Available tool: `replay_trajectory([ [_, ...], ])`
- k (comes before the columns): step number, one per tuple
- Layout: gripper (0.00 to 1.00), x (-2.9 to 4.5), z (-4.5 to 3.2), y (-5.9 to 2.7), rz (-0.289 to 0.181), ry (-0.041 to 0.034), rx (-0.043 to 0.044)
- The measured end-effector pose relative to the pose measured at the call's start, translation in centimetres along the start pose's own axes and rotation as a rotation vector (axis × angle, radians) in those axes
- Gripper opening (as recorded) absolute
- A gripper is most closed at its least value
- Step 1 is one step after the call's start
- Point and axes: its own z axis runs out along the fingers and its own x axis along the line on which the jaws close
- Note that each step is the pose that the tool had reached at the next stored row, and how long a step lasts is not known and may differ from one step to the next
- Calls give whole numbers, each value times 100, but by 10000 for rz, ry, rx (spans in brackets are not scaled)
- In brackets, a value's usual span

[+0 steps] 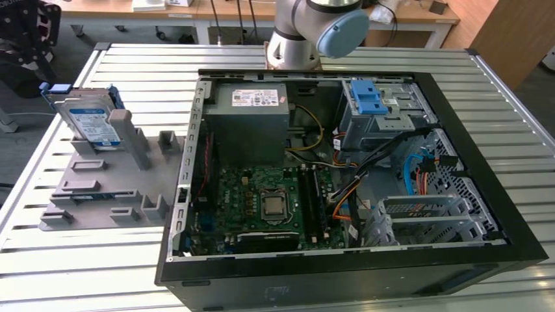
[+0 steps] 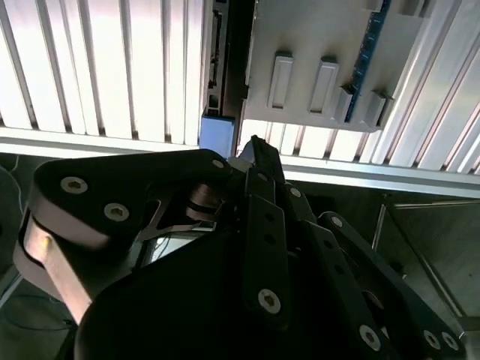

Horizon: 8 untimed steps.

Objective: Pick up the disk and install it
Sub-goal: 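Pick up the disk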

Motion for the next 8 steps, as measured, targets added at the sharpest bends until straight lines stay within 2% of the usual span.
replay_trajectory([
  [8, 11, 0, 3, 0, -1330, 30, 67],
])
